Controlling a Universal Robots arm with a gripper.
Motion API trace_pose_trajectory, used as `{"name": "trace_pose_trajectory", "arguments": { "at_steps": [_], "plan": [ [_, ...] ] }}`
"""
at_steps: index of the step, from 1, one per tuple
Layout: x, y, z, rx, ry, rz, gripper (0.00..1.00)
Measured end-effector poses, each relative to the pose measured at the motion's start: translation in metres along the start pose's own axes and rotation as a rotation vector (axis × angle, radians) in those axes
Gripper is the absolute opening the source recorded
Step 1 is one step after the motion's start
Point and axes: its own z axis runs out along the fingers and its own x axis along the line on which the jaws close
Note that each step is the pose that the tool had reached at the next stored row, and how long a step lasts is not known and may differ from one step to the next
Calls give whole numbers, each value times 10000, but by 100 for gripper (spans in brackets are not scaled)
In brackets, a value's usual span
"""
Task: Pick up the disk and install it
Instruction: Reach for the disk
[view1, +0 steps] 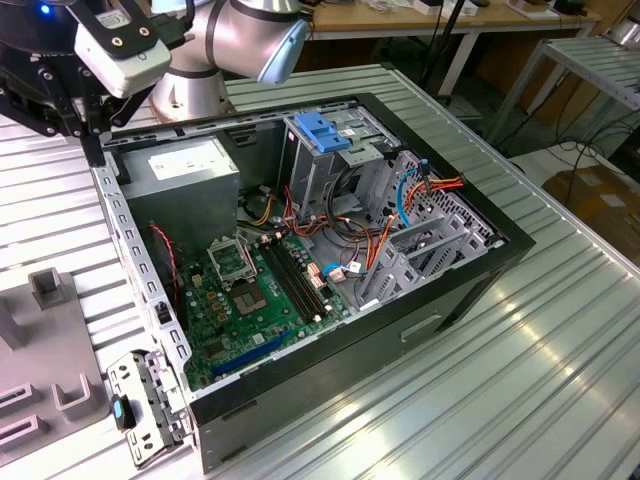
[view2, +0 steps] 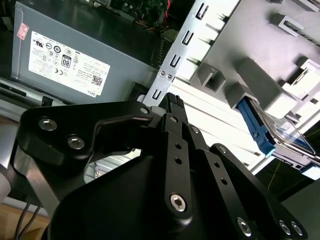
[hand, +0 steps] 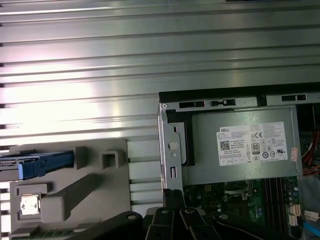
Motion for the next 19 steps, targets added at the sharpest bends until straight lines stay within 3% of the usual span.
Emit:
{"name": "trace_pose_trajectory", "arguments": {
  "at_steps": [19],
  "plan": [
    [330,19,-7,0,0,0,11]
  ]
}}
